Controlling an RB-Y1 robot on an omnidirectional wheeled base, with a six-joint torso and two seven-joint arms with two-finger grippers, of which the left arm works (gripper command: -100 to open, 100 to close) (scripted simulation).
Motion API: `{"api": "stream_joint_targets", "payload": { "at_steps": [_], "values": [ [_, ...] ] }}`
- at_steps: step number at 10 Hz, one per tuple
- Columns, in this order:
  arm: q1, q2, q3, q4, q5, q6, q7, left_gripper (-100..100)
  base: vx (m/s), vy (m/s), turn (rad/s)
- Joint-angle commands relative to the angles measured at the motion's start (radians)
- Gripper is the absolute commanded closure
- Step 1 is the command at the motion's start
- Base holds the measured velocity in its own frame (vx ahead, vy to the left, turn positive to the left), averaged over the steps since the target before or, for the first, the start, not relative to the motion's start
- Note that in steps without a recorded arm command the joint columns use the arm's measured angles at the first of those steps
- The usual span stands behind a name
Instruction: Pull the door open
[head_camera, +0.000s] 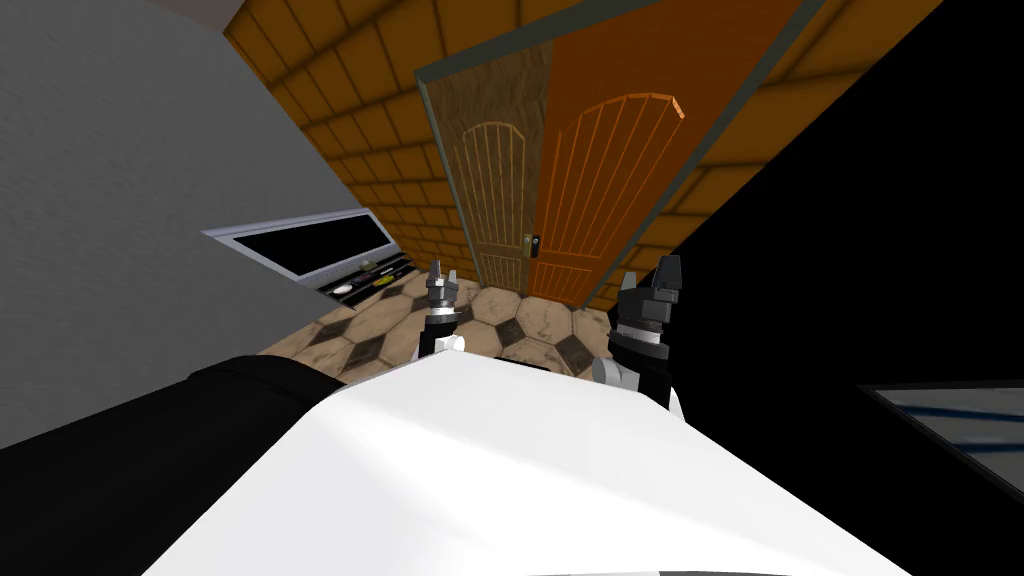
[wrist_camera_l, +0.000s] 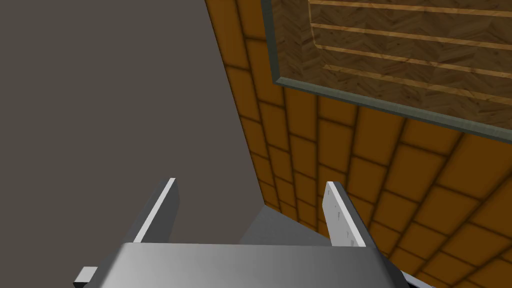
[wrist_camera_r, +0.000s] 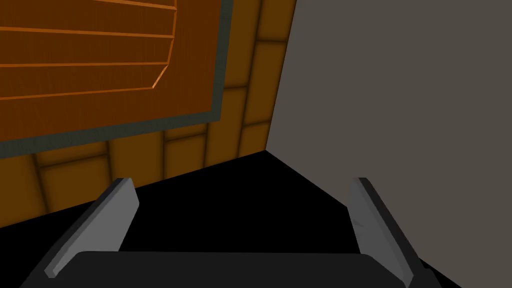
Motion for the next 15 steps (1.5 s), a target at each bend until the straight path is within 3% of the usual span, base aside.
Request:
{"api": "stream_joint_targets", "payload": {
  "at_steps": [1,7,15],
  "values": [
    [-0.015,0.017,0.005,0.032,0.002,0.004,0.006,-100,0.083,-0.005,-0.080],
    [-0.074,0.070,0.024,0.156,0.009,0.021,0.031,-100,0.139,-0.011,-0.075],
    [-0.138,0.117,0.043,0.289,0.017,0.039,0.058,-100,0.098,-0.007,-0.057]
  ]
}}
